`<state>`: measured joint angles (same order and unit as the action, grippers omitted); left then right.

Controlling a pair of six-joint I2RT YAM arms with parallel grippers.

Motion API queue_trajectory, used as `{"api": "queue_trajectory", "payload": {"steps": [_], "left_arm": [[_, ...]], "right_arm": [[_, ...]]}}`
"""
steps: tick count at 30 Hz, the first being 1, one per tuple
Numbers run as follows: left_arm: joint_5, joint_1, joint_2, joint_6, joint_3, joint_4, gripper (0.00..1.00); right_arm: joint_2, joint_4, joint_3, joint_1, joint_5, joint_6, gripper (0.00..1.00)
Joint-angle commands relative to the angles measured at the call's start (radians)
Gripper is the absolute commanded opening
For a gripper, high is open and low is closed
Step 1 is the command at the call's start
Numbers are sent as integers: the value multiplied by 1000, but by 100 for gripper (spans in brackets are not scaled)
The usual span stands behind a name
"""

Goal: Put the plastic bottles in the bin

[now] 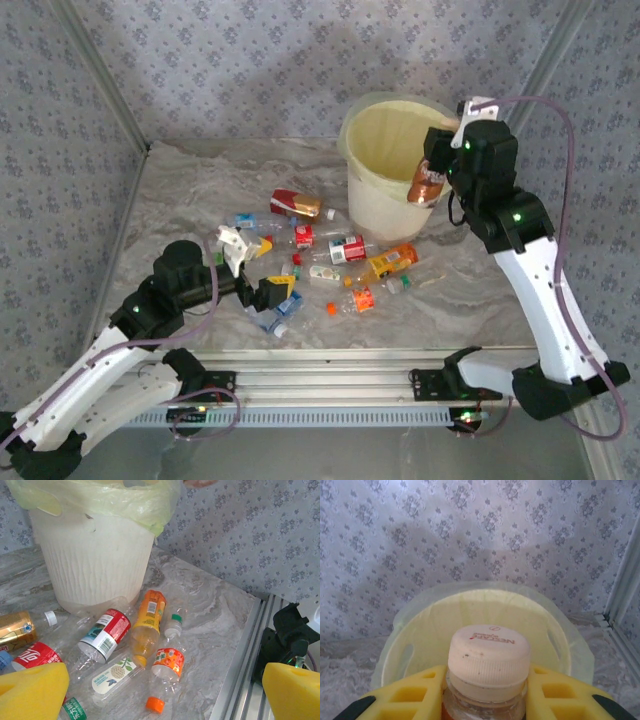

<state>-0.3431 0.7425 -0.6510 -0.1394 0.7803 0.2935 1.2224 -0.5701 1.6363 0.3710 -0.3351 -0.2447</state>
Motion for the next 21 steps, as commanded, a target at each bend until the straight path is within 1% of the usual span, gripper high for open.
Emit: {"api": "queue_trajectory", "payload": {"steps": [1, 6, 13, 18, 21], "left_arm": [[9, 5, -4, 14, 0, -16, 100], [8, 6, -8, 13, 0, -14, 100], [6, 5, -9, 14, 0, -10, 100], [10, 6, -9, 14, 1, -10, 100], [8, 5, -12, 12, 1, -10, 100]], "right_arm": [[58, 44, 74, -48, 68, 3, 35], [169, 57, 174, -106, 110, -41, 34], [321, 4, 299, -134, 122, -45, 34], [419, -27, 344, -149, 190, -44, 34], [481, -105, 382, -155, 242, -27, 34]]}}
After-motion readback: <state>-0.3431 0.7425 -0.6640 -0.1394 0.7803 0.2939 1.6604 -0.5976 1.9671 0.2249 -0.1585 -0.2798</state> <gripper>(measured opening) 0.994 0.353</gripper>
